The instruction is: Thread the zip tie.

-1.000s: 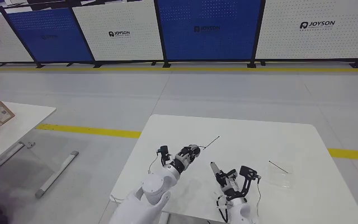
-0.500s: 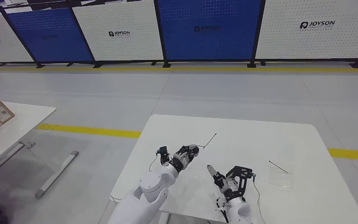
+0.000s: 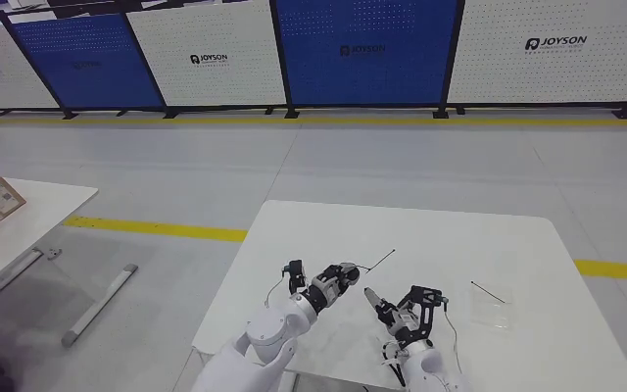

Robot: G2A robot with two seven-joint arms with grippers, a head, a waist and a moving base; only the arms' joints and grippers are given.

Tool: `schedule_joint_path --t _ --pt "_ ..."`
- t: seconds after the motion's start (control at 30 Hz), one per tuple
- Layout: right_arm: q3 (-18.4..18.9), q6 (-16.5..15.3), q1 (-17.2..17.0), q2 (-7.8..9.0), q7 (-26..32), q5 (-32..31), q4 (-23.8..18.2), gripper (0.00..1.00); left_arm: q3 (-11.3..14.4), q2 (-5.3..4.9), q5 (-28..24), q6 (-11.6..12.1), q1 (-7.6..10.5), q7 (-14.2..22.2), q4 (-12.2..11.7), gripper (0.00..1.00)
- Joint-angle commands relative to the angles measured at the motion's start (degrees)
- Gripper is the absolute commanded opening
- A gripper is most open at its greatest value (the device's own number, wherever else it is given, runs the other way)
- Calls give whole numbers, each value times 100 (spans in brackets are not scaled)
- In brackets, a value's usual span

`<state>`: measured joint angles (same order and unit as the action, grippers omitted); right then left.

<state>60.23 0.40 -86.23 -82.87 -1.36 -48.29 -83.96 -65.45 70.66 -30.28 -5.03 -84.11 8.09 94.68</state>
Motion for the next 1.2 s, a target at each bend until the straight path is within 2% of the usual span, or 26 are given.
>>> schedule_joint_path --t 0.0,0.03,0.07,0.1,0.17,0.3,0.37,0.5,0.83,1.03,1.17 --pt "-37 32 -1 -8 -45 -18 -3 100 65 8 46 40 7 27 -8 0" --pt "-45 57 9 -11 -56 -27 2 77 81 8 90 67 8 34 -12 0" --pt "-50 82 18 -13 -44 -27 8 48 90 10 101 81 4 27 -12 0" --pt "-57 105 31 -15 -13 -31 15 47 97 11 109 91 2 26 -10 0" --pt "-84 82 63 -18 100 -4 25 38 105 12 128 114 2 35 -9 0" --pt "-69 -158 93 -13 234 190 35 37 136 8 218 222 -17 143 -13 0" --pt "-24 -337 82 -5 251 339 34 31 152 6 225 292 -30 232 -26 0" --pt "47 -546 53 17 228 432 54 33 196 1 362 286 -32 282 -69 0" --pt "104 -697 -26 54 207 417 -43 31 317 -2 610 281 -22 348 -120 0" --pt "102 -744 -33 65 164 399 -62 25 351 1 672 264 14 327 -160 0" --pt "123 -788 -56 77 150 423 -89 27 375 -3 784 240 17 310 -154 0"
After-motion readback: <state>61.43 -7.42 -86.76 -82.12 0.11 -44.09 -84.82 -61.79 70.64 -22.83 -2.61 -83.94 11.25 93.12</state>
